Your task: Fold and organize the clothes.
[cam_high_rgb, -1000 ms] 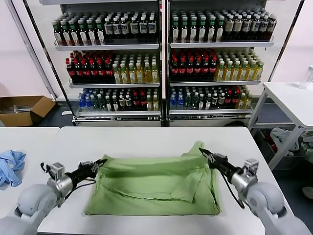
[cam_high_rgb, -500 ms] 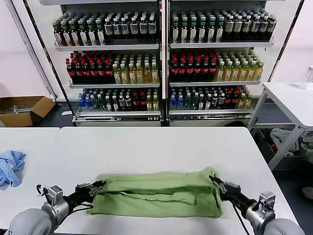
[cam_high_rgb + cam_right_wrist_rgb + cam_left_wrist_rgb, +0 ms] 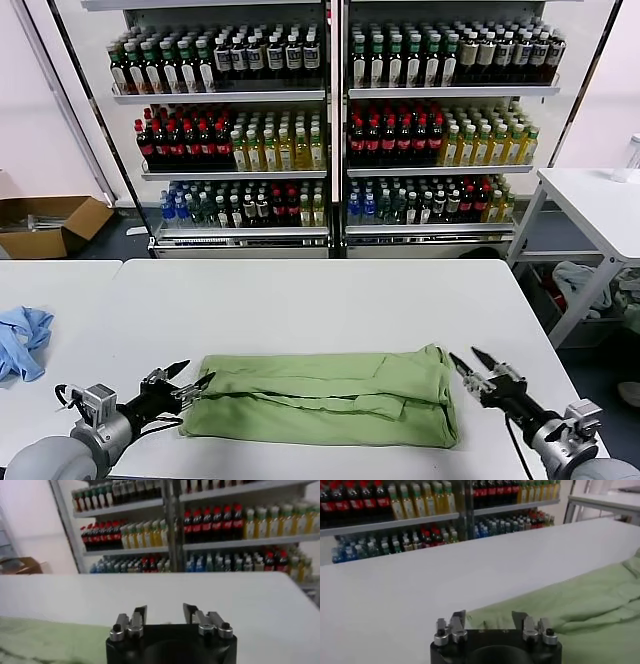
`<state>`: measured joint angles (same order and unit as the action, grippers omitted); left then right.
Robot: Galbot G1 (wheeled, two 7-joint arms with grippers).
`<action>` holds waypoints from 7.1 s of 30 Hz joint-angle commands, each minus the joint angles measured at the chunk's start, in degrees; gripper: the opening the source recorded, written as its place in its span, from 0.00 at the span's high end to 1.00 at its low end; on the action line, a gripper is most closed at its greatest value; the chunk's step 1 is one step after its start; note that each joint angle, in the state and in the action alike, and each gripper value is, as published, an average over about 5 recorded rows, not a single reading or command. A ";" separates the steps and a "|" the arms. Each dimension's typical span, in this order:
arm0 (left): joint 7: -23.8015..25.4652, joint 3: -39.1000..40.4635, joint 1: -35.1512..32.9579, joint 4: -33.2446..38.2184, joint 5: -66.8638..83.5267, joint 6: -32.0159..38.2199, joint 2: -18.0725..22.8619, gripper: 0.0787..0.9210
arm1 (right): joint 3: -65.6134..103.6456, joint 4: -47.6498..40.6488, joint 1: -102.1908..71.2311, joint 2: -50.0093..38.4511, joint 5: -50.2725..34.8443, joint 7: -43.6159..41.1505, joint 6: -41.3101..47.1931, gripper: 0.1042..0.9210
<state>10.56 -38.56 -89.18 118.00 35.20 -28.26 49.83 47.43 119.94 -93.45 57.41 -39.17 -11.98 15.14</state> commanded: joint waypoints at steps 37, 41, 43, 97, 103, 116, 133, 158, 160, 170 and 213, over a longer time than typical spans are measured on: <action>-21.45 12.12 -2.67 -0.32 -7.10 2.65 12.24 0.64 | 5.39 -4.71 1.22 0.86 0.64 0.05 -8.12 0.12; -20.26 11.37 -3.17 -0.27 -8.77 3.14 12.84 0.77 | 5.12 -4.48 1.26 1.15 0.60 0.19 -8.04 0.12; -19.69 10.35 -3.63 0.14 -9.26 3.54 12.82 0.84 | 4.88 -4.34 1.37 1.32 0.57 0.27 -7.95 0.12; -9.86 26.46 8.15 1.79 -8.56 4.39 8.43 0.98 | 4.19 -4.03 0.73 5.21 3.11 0.42 -7.83 0.12; -12.59 28.88 11.07 -0.98 -6.48 4.27 12.13 0.87 | 4.11 -3.82 0.71 5.54 3.48 0.37 -7.78 0.12; -10.31 16.77 7.90 10.50 4.28 3.29 5.72 0.43 | 3.53 -4.28 1.50 5.48 3.95 0.34 -7.82 0.12; -5.84 1.16 11.74 -15.48 14.90 1.37 -4.61 0.12 | 1.64 -3.96 1.50 5.67 4.58 0.09 -8.32 0.12; -4.25 7.22 9.38 -15.11 8.23 3.04 2.29 0.12 | 2.55 -3.02 1.51 5.26 4.27 0.22 -8.19 0.12; -4.30 7.58 9.07 -13.92 8.13 3.08 2.73 0.15 | 2.62 -2.94 1.58 5.16 4.18 0.24 -8.16 0.12; -5.55 9.03 7.97 -12.25 6.31 5.00 4.67 0.48 | 2.69 -3.07 1.86 5.11 3.98 0.25 -8.26 0.12; -28.51 12.36 8.80 6.07 -1.98 1.88 9.23 0.95 | 3.03 -3.52 1.84 7.03 3.74 0.11 -9.72 0.12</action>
<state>-5.15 -50.47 -84.66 114.41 34.86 -22.62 51.52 50.16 116.02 -91.20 63.20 -35.62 -11.89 5.59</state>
